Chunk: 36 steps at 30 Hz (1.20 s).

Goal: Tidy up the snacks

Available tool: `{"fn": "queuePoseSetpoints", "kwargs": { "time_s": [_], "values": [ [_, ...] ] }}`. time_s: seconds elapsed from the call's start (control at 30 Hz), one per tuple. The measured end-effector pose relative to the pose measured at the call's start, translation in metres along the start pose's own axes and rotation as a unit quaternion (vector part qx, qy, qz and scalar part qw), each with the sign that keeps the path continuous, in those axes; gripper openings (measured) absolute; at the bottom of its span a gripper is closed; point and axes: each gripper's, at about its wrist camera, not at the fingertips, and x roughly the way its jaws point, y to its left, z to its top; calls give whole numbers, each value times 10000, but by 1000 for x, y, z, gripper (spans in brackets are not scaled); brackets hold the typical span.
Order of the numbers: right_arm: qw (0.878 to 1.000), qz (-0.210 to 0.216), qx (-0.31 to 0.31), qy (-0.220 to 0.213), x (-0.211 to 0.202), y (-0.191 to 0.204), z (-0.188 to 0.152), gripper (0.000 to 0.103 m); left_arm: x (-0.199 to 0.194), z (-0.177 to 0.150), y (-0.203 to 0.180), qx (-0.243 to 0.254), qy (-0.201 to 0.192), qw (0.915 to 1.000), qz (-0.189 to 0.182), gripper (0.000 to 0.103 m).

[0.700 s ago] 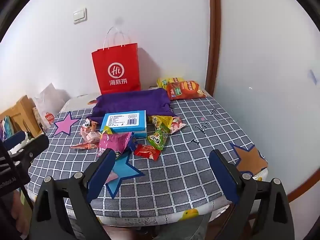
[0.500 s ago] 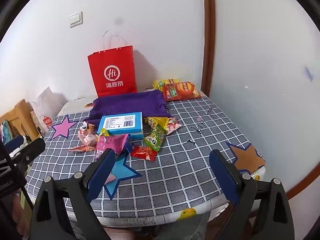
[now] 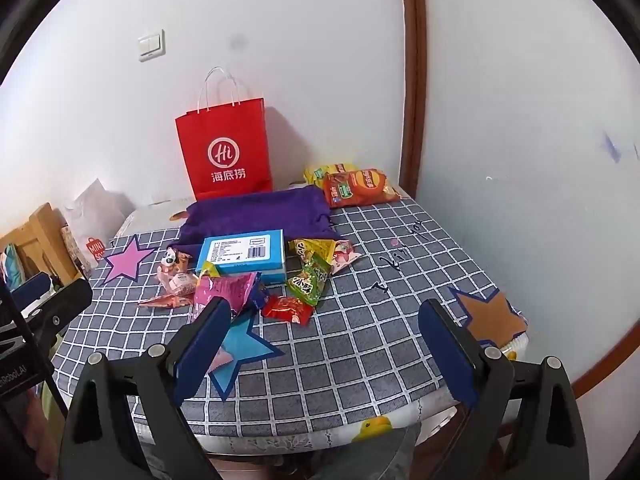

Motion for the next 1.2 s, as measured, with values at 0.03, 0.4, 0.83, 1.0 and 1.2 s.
{"fn": "queuePoseSetpoints", "kwargs": {
  "time_s": [0.03, 0.4, 0.83, 1.0, 1.2],
  "values": [
    [10000, 10, 0, -6, -1, 0, 0, 94, -1, -1, 0, -4, -10, 10000, -1, 101],
    [10000, 64, -19, -72, -3, 0, -2, 94, -2, -1, 1, -34, -32, 10000, -10, 101],
    [9999, 76, -12, -108, -5, 1, -1, 94, -4, -2, 1, -28, -49, 10000, 15, 101],
    [9999, 78, -4, -108, -5, 0, -2, 94, -5, -4, 1, -12, -58, 10000, 19, 100],
    [9999, 57, -15, -103, -4, 0, -3, 94, -5, -5, 2, -21, -57, 10000, 14, 100]
  ]
}}
